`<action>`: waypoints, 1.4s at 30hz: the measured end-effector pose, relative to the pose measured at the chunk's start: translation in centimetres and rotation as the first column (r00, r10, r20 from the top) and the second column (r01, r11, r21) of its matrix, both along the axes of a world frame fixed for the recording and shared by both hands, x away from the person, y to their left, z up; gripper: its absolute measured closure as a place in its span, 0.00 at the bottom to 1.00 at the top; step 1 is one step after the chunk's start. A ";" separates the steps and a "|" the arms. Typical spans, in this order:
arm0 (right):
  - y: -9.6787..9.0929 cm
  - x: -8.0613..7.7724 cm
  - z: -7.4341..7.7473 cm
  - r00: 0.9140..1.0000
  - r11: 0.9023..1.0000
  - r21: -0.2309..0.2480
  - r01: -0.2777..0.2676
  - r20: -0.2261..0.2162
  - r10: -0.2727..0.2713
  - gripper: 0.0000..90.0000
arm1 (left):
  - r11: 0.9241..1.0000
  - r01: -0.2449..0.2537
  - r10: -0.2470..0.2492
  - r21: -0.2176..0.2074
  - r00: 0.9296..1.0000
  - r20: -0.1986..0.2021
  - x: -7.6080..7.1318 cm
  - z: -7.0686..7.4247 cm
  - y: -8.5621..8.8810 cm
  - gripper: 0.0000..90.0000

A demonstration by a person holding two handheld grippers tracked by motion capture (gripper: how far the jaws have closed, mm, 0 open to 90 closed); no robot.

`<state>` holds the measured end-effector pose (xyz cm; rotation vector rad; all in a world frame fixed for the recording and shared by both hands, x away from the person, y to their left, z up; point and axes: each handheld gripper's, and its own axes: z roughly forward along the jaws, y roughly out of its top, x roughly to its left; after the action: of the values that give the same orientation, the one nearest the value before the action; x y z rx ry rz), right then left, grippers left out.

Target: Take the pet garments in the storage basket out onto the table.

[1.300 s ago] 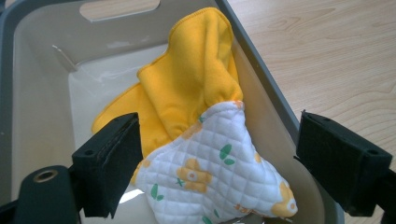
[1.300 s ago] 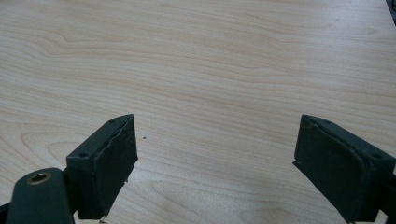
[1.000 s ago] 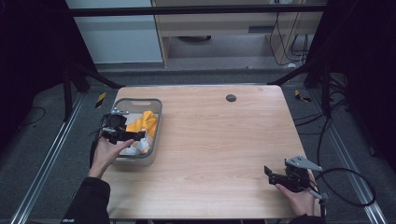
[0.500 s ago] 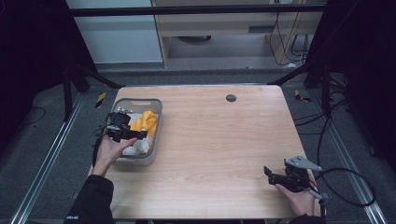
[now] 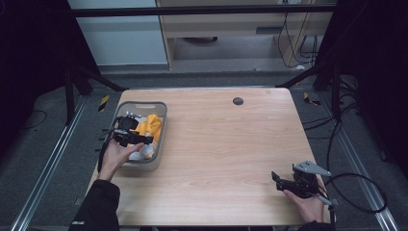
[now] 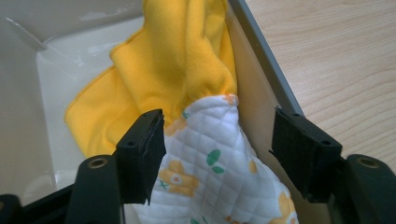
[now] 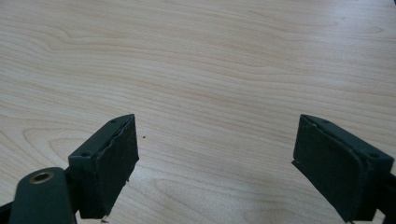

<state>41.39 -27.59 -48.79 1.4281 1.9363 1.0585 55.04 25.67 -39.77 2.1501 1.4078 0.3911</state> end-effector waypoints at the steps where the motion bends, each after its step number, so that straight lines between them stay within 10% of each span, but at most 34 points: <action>1: 0.0 0.0 0.0 1.000 1.000 0.002 0.000 -0.002 0.000 0.15 | 1.000 0.001 -0.001 0.007 1.000 -0.006 0.0 -0.1 -0.1 0.40; 42: 0.1 0.0 0.0 1.000 1.000 0.005 -0.008 -0.015 0.008 0.15 | 0.997 -0.039 0.045 0.074 0.995 -0.084 0.6 -2.0 -0.7 0.85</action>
<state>41.42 -27.50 -48.83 1.4362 1.9525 1.0603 55.68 24.94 -41.76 2.2216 1.5092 0.3749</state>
